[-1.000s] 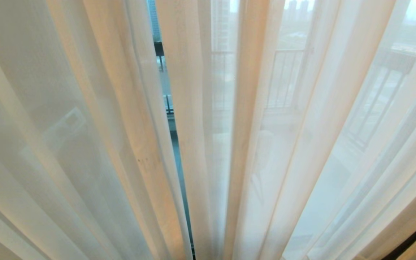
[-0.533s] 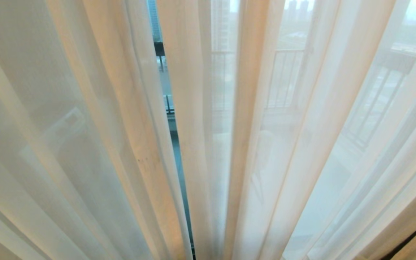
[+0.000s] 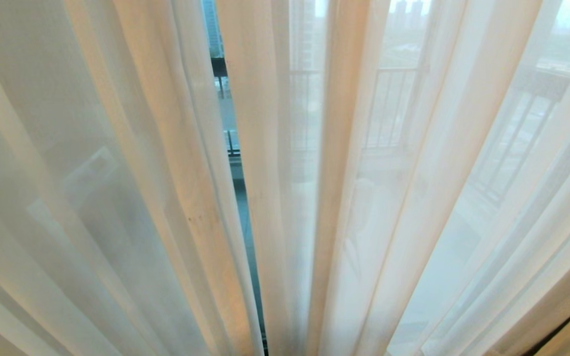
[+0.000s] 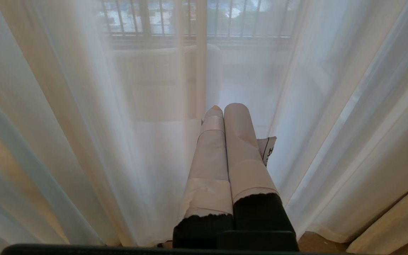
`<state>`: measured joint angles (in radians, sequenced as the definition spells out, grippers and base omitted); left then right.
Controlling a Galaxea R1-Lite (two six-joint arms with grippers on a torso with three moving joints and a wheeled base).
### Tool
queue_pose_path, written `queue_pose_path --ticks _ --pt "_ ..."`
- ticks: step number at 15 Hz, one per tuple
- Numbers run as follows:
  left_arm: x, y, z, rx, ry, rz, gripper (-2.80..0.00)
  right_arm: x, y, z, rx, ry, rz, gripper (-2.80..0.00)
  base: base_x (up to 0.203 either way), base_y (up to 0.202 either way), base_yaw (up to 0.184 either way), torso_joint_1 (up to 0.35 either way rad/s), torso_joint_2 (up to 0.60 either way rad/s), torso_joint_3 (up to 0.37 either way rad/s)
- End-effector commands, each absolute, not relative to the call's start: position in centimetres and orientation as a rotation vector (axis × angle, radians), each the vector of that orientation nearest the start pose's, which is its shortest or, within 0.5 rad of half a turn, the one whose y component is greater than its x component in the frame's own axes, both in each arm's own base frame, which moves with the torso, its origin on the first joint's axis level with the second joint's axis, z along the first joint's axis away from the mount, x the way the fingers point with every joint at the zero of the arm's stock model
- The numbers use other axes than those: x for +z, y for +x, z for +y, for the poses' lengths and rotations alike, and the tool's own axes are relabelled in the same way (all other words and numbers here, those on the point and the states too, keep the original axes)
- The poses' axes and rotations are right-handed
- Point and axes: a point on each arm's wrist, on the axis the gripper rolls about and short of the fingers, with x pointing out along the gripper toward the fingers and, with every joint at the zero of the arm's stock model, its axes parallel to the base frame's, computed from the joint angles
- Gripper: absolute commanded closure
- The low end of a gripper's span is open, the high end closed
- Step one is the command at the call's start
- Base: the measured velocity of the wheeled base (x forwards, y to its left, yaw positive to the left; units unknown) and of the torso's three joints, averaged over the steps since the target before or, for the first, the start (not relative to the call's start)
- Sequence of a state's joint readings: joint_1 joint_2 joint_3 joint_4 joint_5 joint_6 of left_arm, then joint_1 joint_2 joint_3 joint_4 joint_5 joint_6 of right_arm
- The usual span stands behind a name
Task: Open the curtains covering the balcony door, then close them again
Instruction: Pull the inner curtains open on both sides
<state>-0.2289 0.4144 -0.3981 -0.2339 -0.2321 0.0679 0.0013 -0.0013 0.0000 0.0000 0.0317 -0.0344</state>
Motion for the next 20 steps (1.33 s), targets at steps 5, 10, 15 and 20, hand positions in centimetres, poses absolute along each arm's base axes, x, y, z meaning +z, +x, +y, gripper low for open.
queue_pose_path --ticks 5,10,15,20 --pt "25.9 7.8 -3.9 -0.632 0.097 -0.075 0.0 7.5 -2.3 0.1 0.034 -0.035 -0.001 0.0 0.0 0.0 0.0 0.0 0.0 0.0" --pt "29.2 11.7 -5.6 -0.613 0.1 -0.087 -2.8 7.5 -2.3 0.1 0.034 -0.035 -0.001 0.0 0.0 0.0 0.0 0.0 0.0 0.0" --pt "30.1 14.1 -6.6 -0.623 0.155 -0.05 -2.8 7.5 -2.3 0.1 0.034 -0.035 -0.001 0.0 0.0 0.0 0.0 0.0 0.0 0.0" --pt "31.0 17.0 -7.7 -0.585 0.162 -0.003 -2.8 7.5 -2.3 0.1 0.034 -0.035 -0.001 0.0 0.0 0.0 0.0 0.0 0.0 0.0"
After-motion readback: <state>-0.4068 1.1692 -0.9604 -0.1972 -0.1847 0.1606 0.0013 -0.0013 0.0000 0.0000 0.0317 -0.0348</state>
